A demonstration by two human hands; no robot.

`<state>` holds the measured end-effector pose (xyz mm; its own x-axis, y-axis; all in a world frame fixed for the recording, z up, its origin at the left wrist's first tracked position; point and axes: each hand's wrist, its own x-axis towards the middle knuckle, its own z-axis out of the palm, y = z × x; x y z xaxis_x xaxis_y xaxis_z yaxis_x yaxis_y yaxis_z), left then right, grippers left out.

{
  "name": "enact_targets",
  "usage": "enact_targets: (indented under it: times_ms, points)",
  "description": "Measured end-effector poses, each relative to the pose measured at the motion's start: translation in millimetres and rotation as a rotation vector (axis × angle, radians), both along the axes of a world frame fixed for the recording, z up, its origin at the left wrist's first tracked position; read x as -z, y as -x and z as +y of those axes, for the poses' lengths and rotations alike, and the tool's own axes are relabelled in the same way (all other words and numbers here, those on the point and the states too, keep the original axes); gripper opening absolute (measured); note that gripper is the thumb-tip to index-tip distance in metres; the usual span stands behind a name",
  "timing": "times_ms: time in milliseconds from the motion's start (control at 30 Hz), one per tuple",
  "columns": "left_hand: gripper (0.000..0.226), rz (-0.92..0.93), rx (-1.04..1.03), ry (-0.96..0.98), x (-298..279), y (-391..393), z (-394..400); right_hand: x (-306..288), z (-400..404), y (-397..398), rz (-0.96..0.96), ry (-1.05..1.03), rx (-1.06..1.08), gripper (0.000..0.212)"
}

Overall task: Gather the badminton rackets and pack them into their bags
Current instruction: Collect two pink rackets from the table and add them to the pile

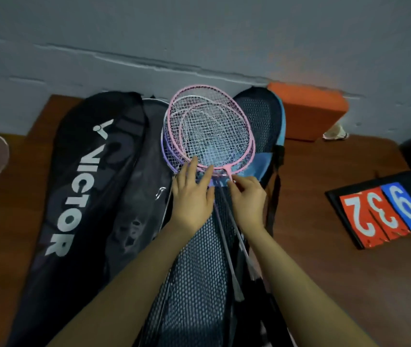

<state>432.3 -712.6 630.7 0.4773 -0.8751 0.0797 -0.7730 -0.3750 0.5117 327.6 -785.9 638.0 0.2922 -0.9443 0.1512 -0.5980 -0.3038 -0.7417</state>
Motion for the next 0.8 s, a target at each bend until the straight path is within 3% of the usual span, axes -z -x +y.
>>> enact_targets:
  times_ms: [133, 267, 333, 567, 800]
  points:
    - [0.047, -0.024, 0.051, -0.081, 18, -12, -18, 13, -19, -8, 0.094, -0.05, -0.062, 0.035]
    - [0.047, -0.099, 0.09, -0.153, 27, -19, -26, 31, -17, 20, 0.44, 0.221, -0.255, 0.05]
    - [0.047, -0.129, 0.096, -0.145, 24, -19, -26, 33, -11, 35, 0.508, 0.215, -0.268, 0.053]
    - [0.05, -0.085, 0.09, -0.205, -12, 16, -7, 12, -1, 84, 0.426, 0.083, -0.285, 0.04]
    - [0.045, -0.049, 0.204, -0.137, -59, 133, 27, -22, 21, 204, 0.349, 0.105, -0.256, 0.037]
